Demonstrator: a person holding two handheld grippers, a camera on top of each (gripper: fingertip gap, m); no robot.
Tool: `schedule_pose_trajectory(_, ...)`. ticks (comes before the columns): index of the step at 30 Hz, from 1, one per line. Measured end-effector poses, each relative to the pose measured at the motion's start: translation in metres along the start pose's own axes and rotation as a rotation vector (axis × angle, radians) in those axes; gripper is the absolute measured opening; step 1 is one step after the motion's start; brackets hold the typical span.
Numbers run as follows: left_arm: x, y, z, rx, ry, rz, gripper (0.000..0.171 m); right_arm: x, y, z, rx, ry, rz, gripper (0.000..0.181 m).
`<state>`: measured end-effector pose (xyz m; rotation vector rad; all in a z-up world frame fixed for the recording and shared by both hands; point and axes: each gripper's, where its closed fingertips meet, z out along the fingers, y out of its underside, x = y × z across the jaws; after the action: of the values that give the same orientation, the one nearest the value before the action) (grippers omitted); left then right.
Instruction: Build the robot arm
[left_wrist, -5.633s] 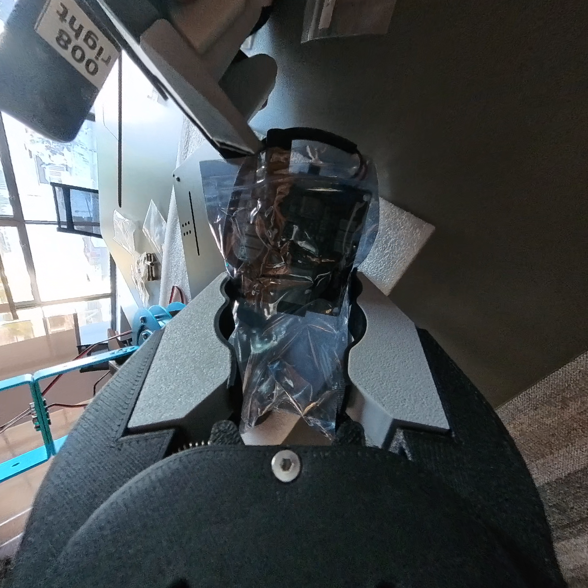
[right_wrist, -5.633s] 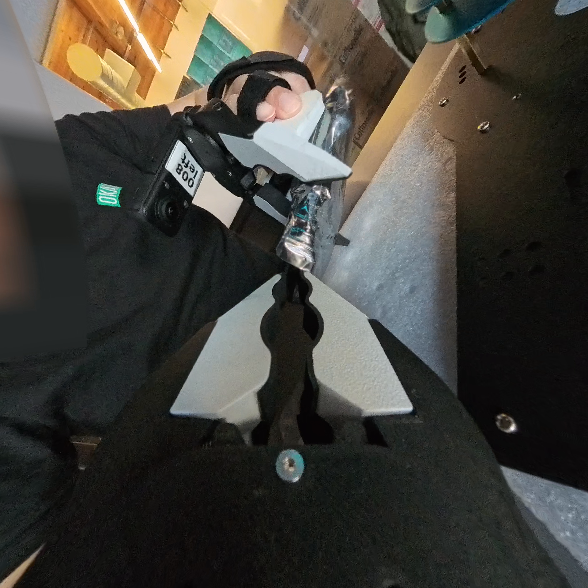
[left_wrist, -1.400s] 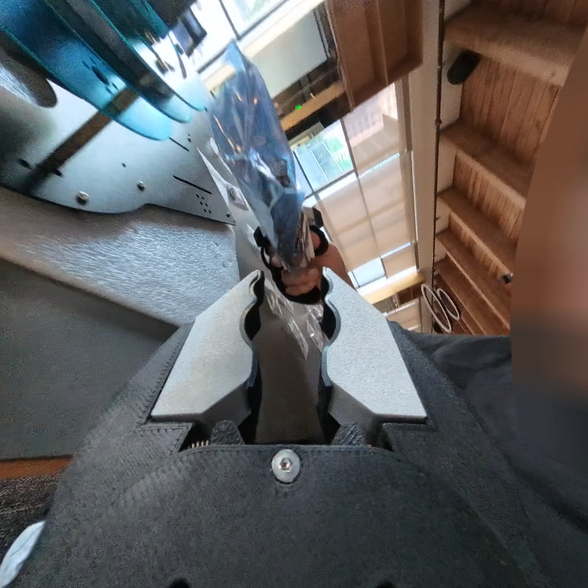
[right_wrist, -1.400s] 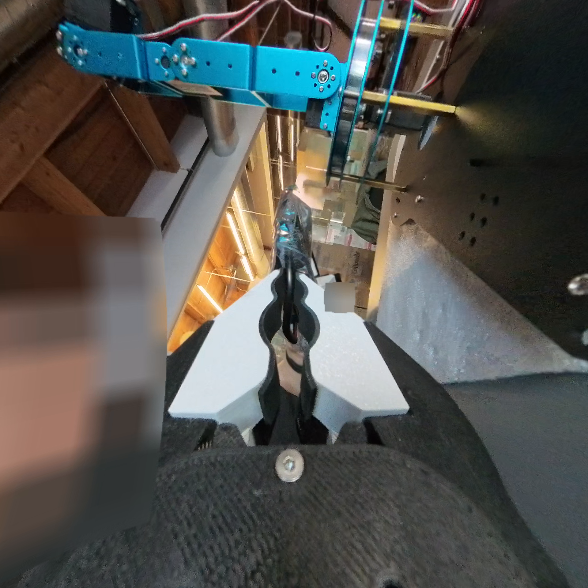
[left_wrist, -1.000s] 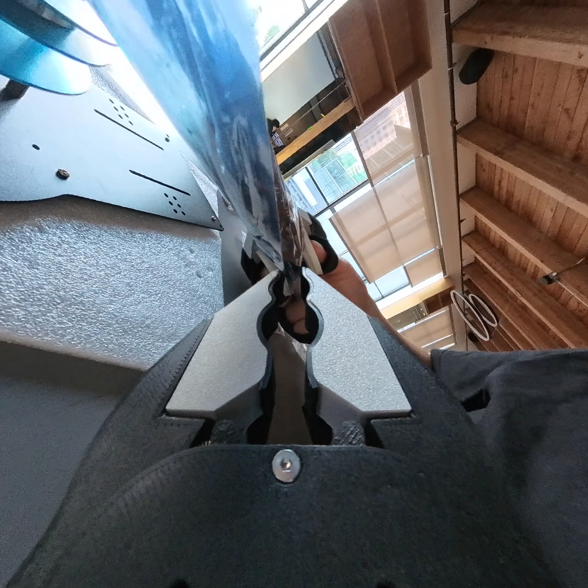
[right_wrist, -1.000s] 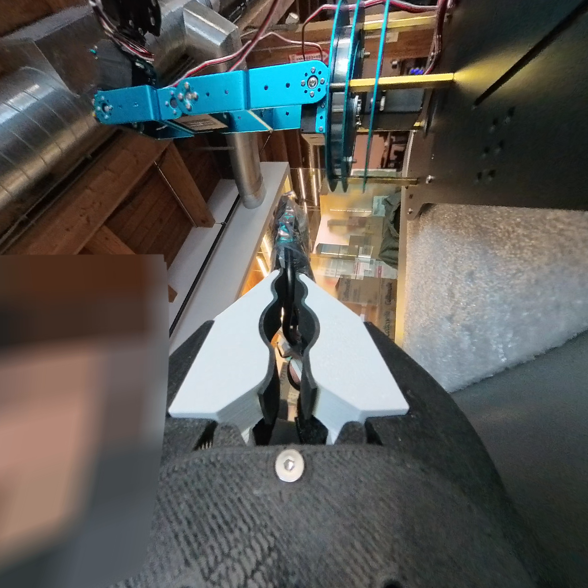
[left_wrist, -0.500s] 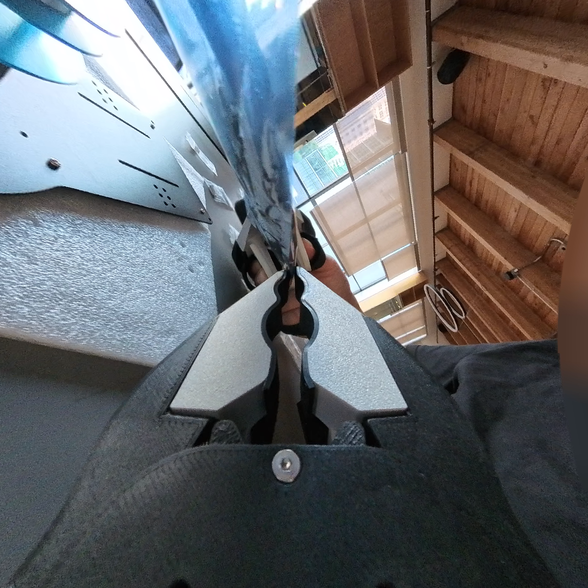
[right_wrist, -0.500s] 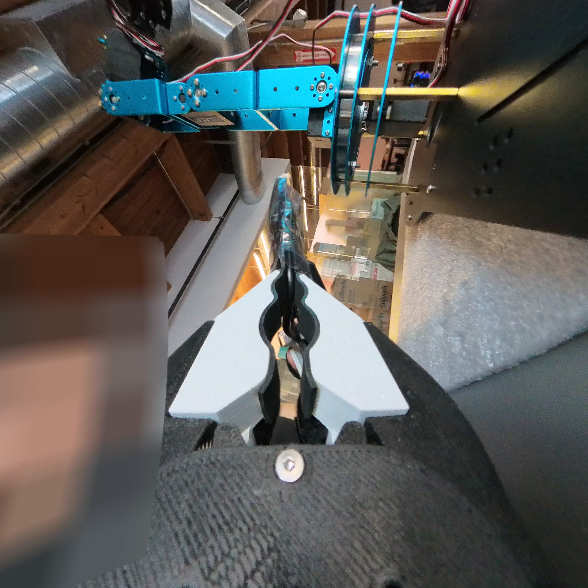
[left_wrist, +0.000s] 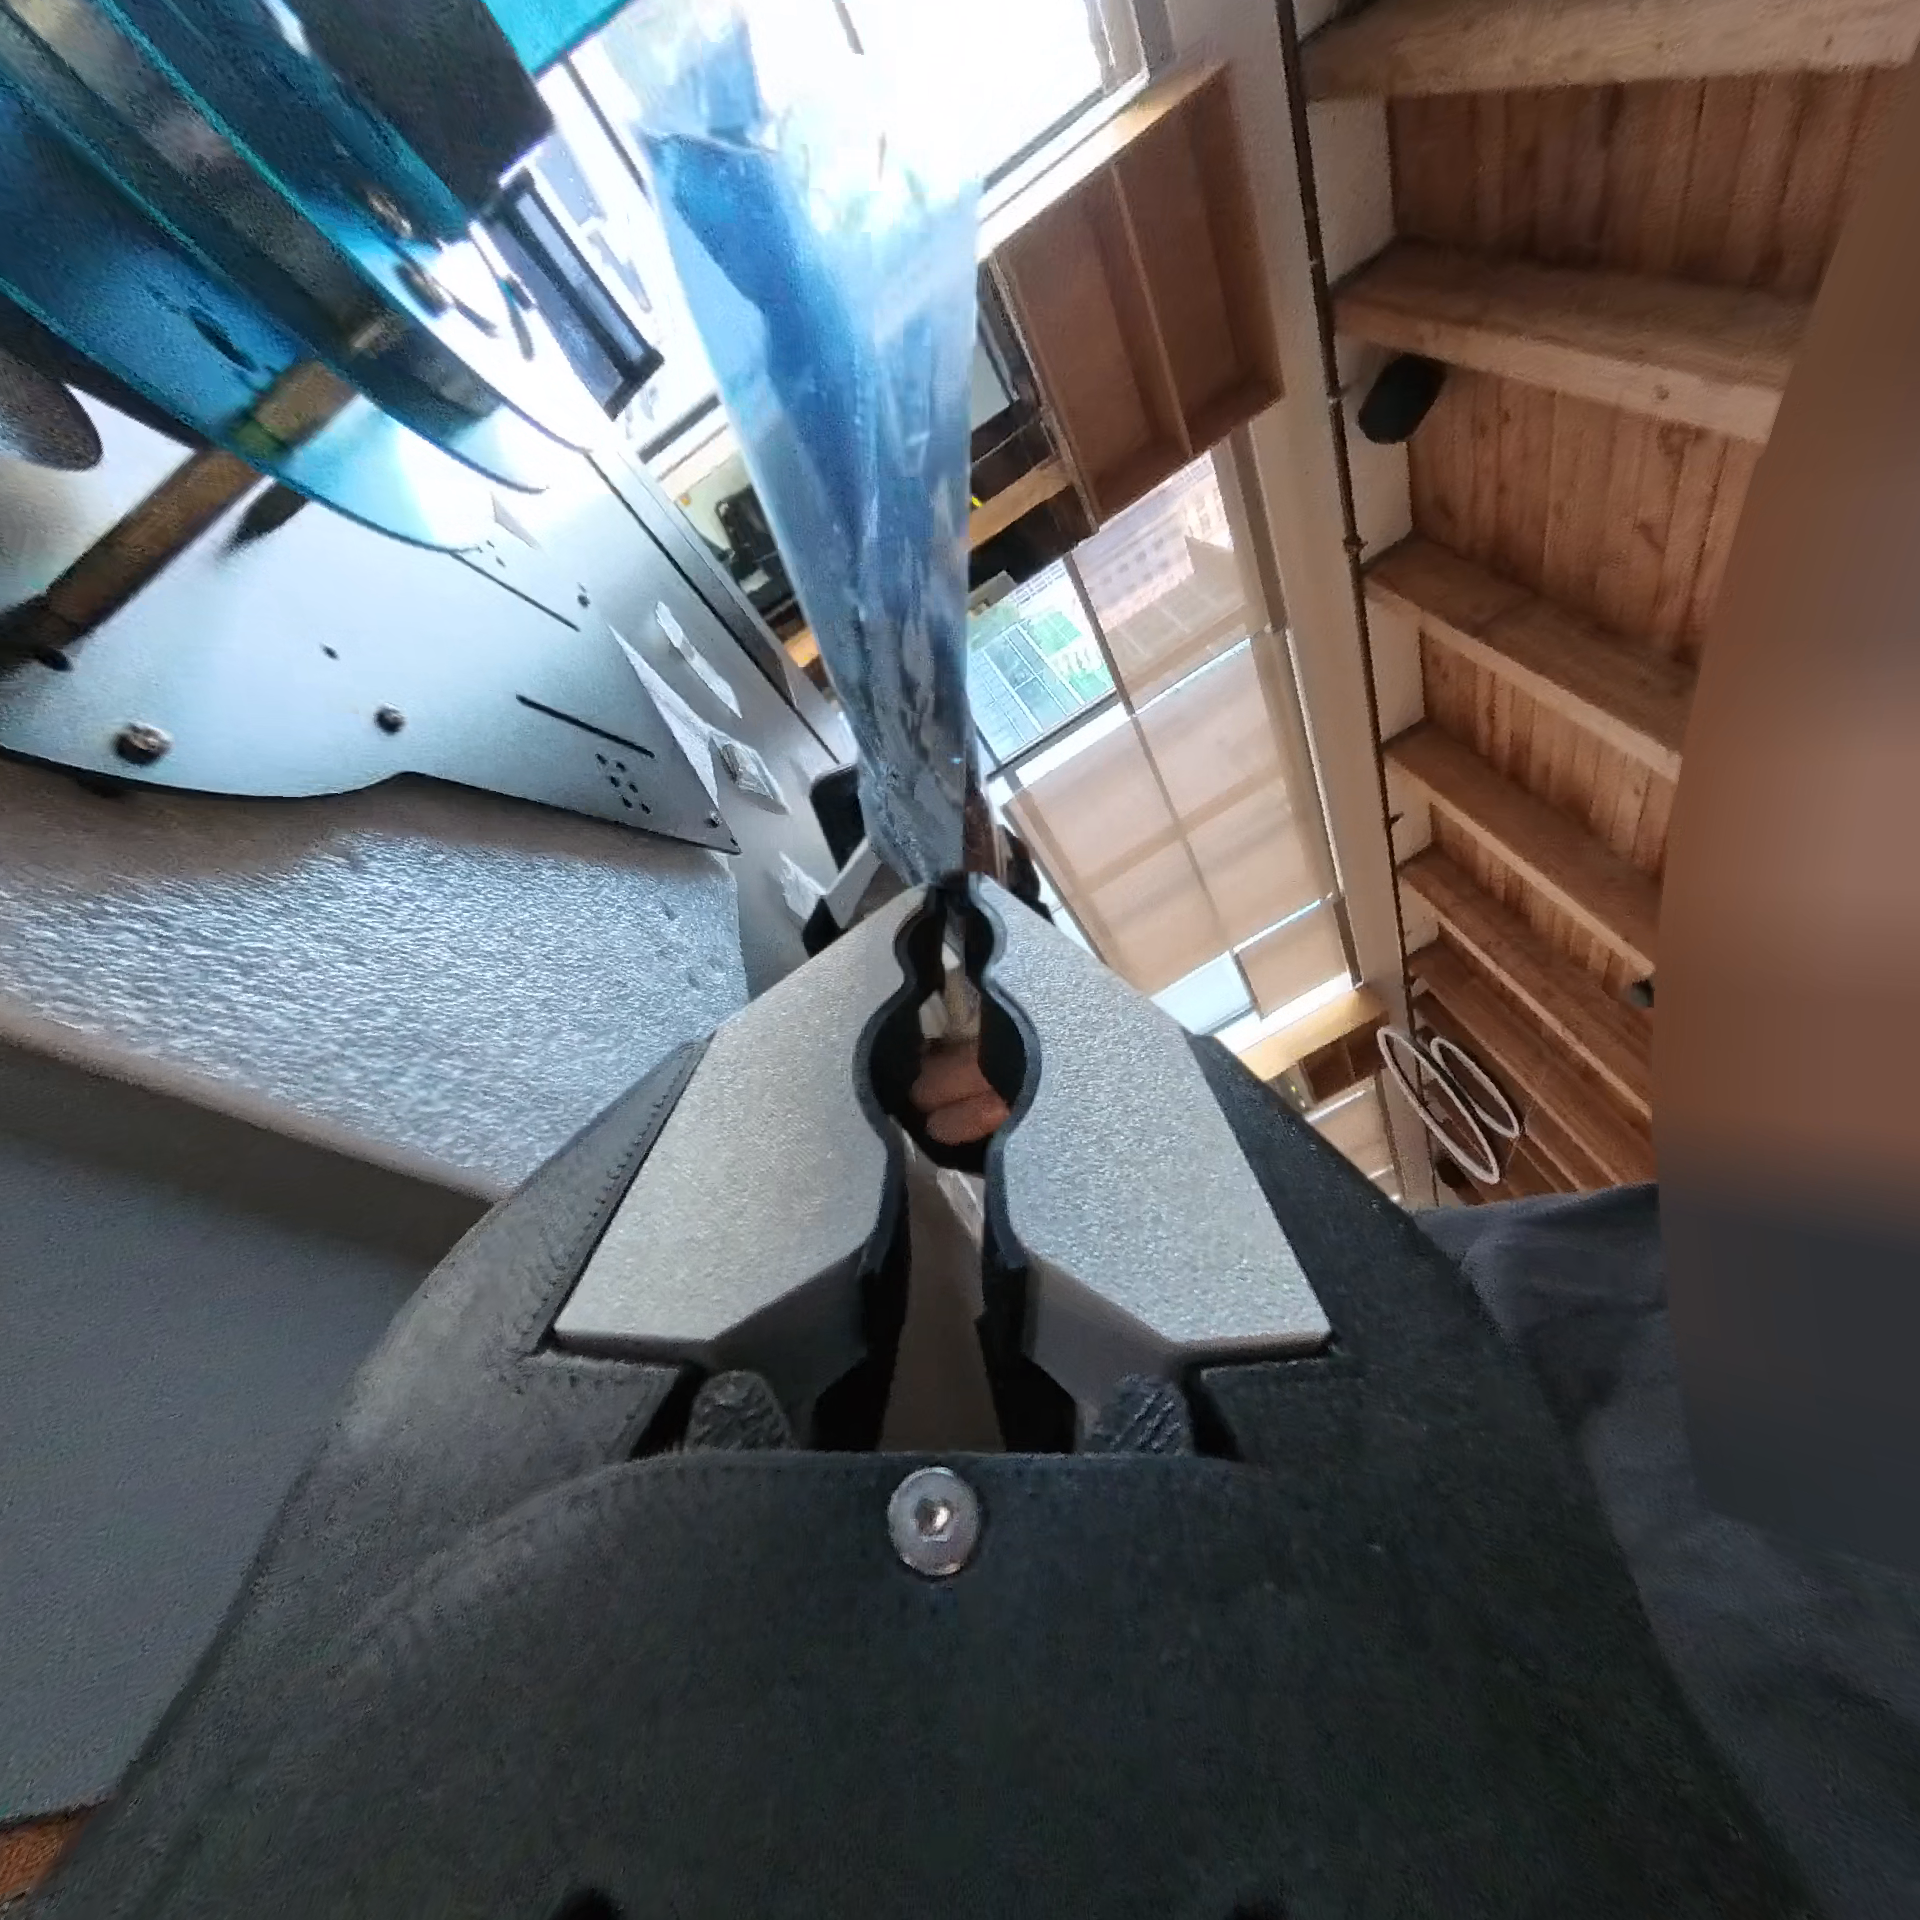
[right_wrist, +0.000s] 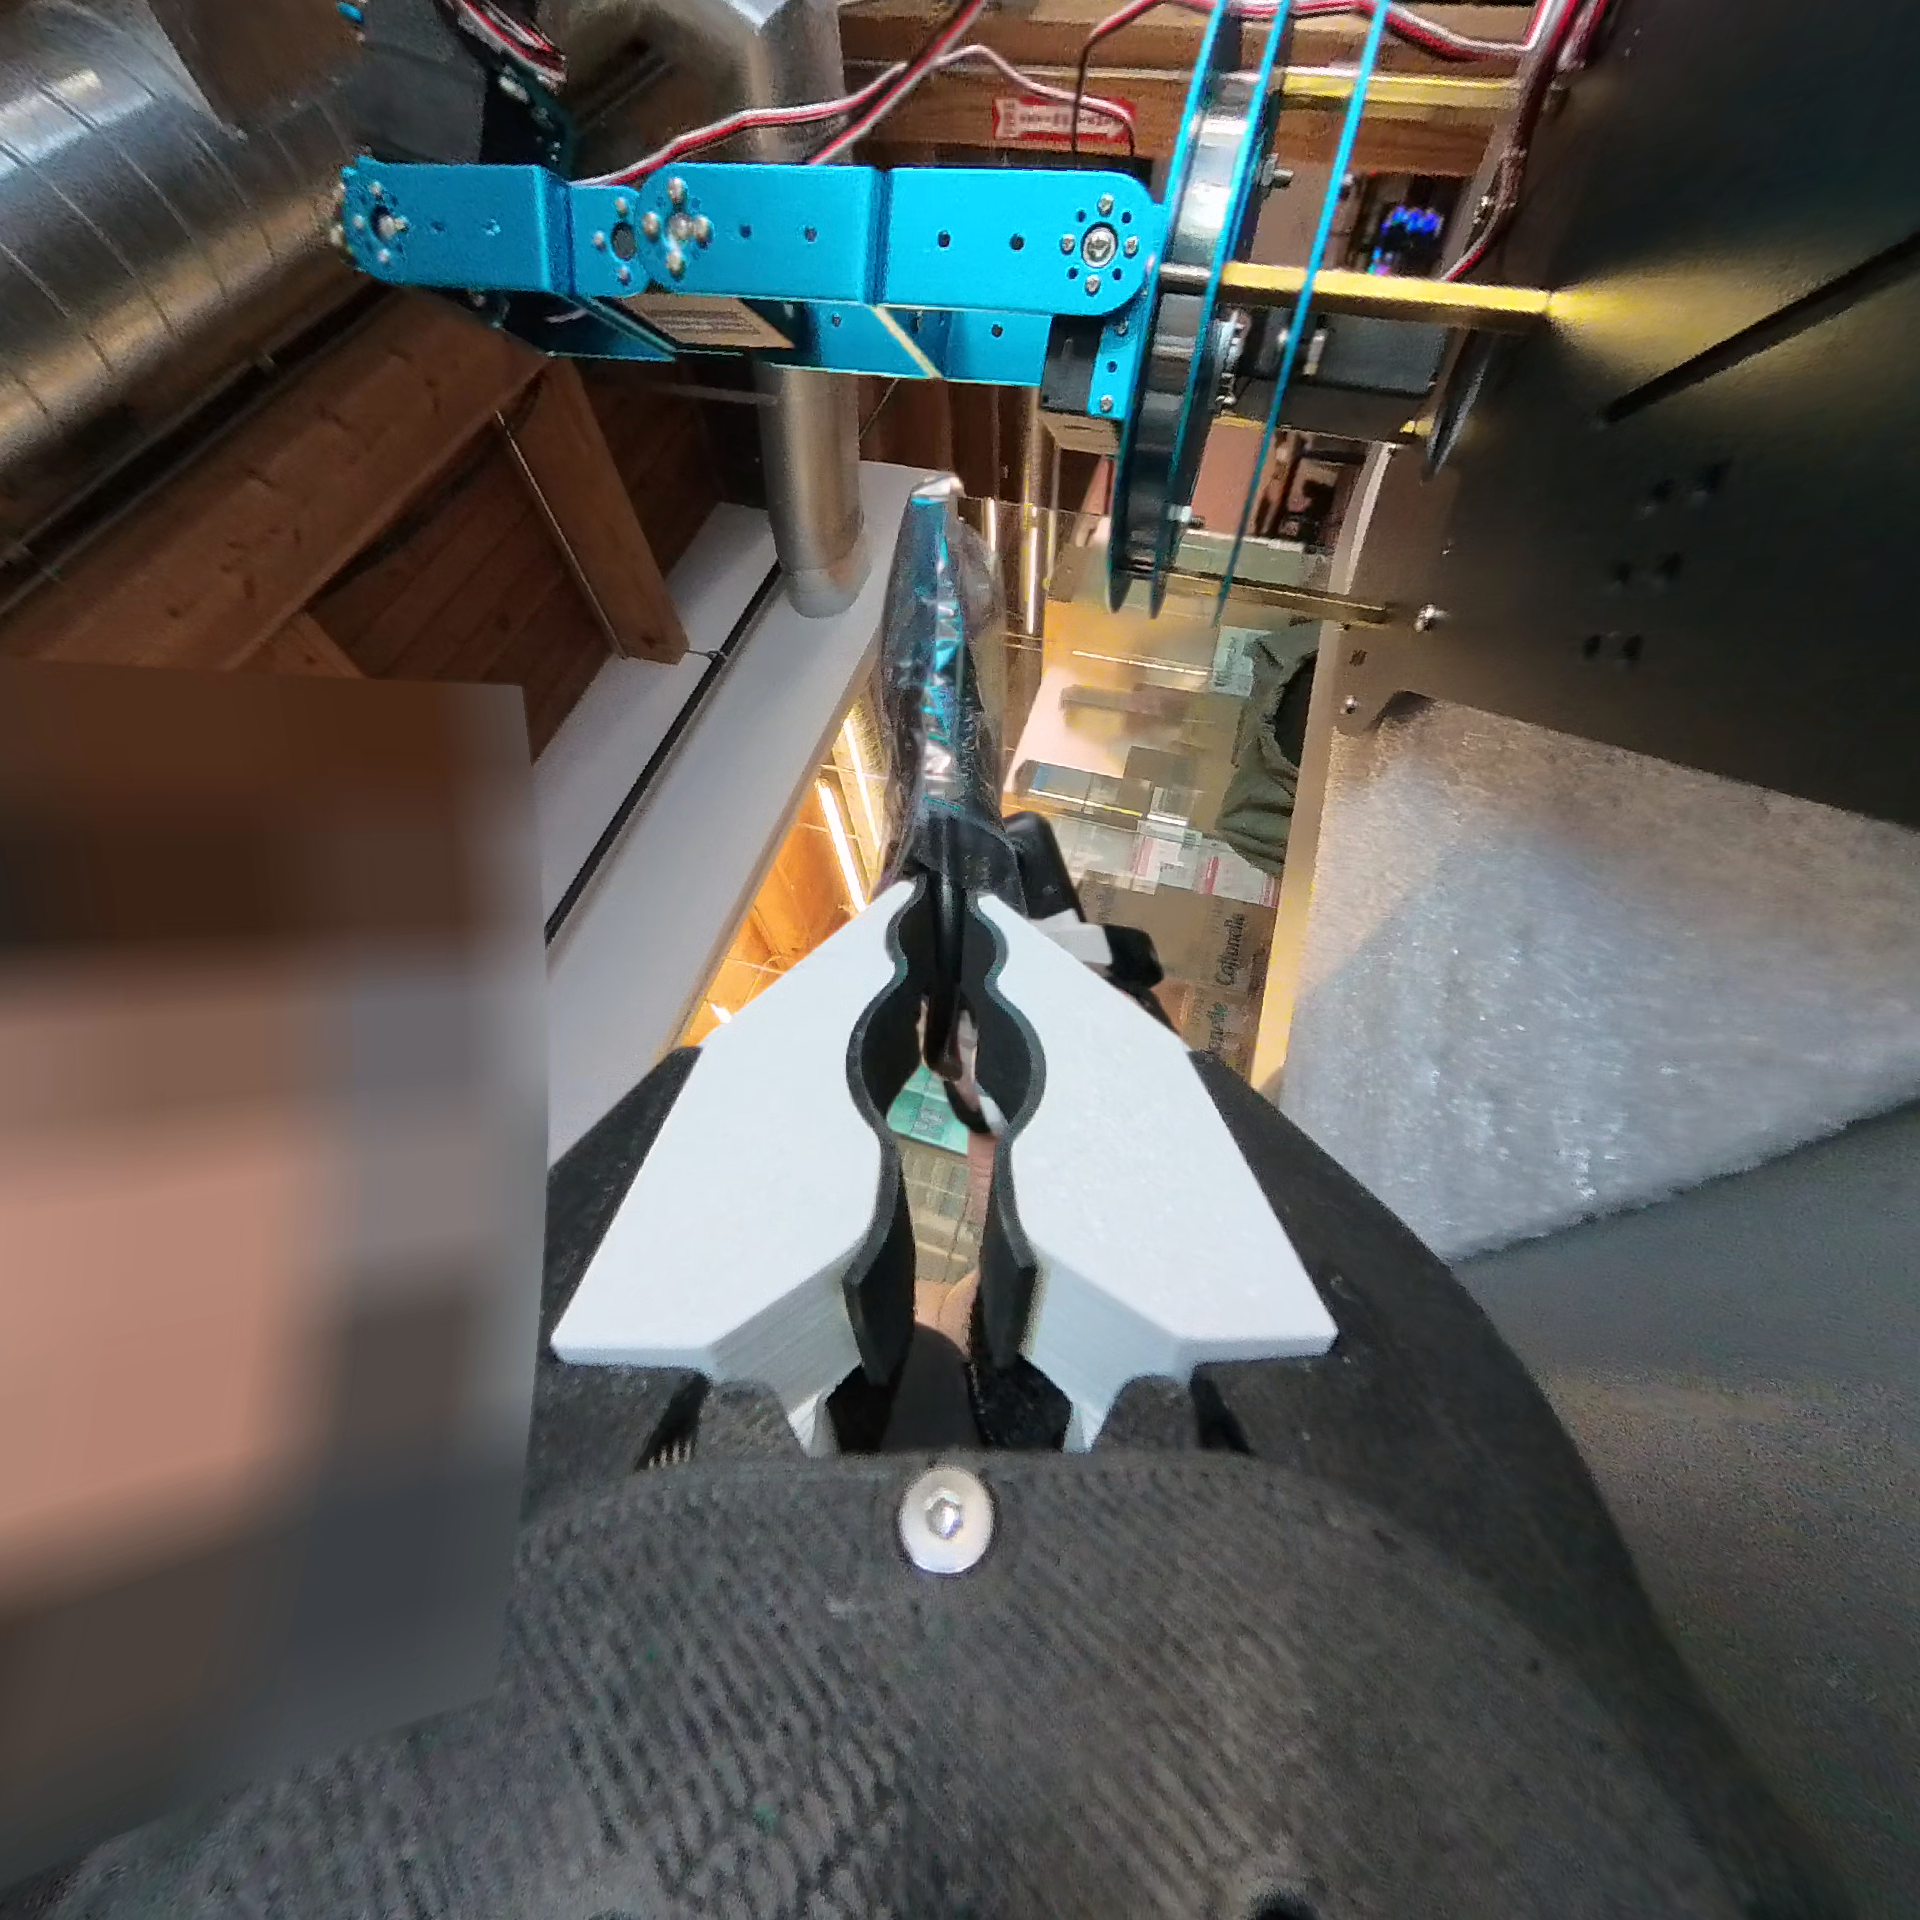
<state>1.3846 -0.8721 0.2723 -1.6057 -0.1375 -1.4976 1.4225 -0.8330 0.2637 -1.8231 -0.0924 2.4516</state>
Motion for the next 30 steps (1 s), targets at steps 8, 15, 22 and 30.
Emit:
schedule_pose_trajectory(8, 0.003, -0.006, -0.003, -0.002, 0.000, 0.030, 0.000, 0.005, 0.001, 0.000, -0.006, 0.048, -0.048, 0.001)
schedule_pose_trajectory(15, 0.011, -0.009, -0.002, 0.024, 0.094, -0.084, 0.000, 0.005, 0.002, 0.000, 0.007, 0.039, -0.077, 0.001)
schedule_pose_trajectory(22, 0.003, -0.012, -0.004, 0.065, 0.090, -0.115, 0.000, 0.007, 0.002, -0.001, -0.021, 0.119, -0.219, 0.001)
schedule_pose_trajectory(30, 0.014, -0.016, 0.000, 0.029, 0.122, -0.055, 0.000, -0.013, 0.005, 0.001, 0.019, -0.057, -0.135, 0.002)
